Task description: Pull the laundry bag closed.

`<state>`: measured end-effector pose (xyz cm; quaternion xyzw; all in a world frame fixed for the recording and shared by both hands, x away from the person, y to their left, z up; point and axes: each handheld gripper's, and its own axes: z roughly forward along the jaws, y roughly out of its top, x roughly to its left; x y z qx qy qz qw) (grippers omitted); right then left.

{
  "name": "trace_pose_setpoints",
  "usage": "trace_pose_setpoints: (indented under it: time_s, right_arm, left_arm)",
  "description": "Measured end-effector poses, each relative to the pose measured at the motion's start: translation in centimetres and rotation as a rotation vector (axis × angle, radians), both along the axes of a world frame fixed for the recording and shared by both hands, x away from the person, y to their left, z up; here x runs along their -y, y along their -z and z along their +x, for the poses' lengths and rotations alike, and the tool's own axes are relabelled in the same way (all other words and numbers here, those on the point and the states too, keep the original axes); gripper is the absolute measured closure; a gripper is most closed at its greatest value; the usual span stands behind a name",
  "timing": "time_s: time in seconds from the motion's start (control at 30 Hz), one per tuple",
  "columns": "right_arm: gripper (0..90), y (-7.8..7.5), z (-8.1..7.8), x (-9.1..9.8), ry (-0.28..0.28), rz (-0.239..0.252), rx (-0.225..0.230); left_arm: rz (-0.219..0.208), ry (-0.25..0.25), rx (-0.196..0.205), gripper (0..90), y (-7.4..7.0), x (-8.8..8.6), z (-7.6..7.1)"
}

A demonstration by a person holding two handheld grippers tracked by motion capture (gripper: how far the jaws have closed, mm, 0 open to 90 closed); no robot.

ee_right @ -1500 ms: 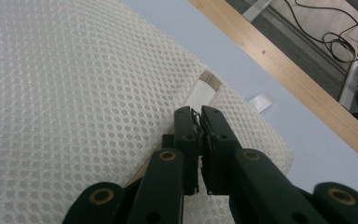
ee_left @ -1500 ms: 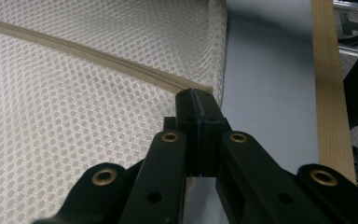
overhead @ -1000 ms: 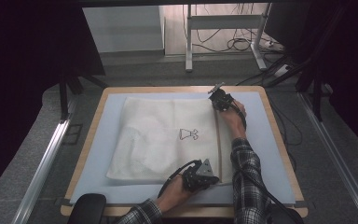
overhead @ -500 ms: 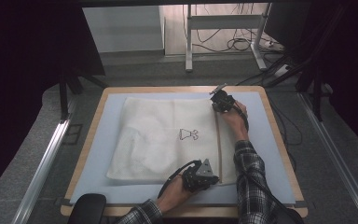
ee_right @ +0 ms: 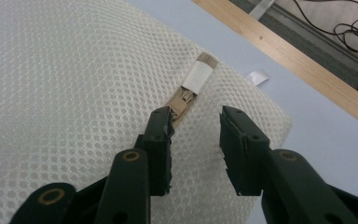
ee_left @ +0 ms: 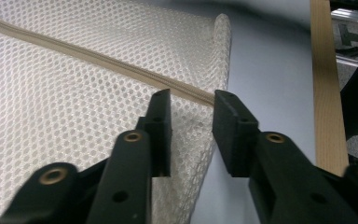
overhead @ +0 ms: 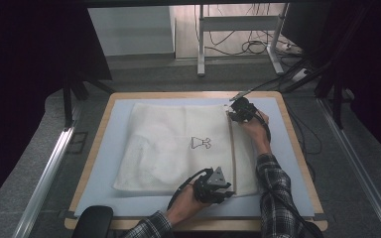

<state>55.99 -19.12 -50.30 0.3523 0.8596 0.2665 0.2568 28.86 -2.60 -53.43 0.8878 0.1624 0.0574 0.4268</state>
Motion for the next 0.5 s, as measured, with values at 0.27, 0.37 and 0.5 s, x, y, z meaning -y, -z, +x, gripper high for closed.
trace_pose_setpoints:
  time_s: [0.27, 0.37, 0.5]
  right_arm:
    - [54.3, 0.1, -0.9, 0.2, -0.014, 0.042, -0.023]
    - [52.5, 0.2, -1.3, 0.1, -0.025, 0.037, -0.028]
    - [50.8, 0.0, -1.7, 0.2, -0.036, 0.054, -0.039]
  left_arm:
    - [0.006, -0.027, 0.021, 51.6, -0.1, 0.3, -0.3]
    - [0.005, -0.031, 0.016, 48.0, -0.1, 0.3, -0.3]
    - [0.01, -0.028, 0.018, 42.9, -0.2, 0.4, -0.4]
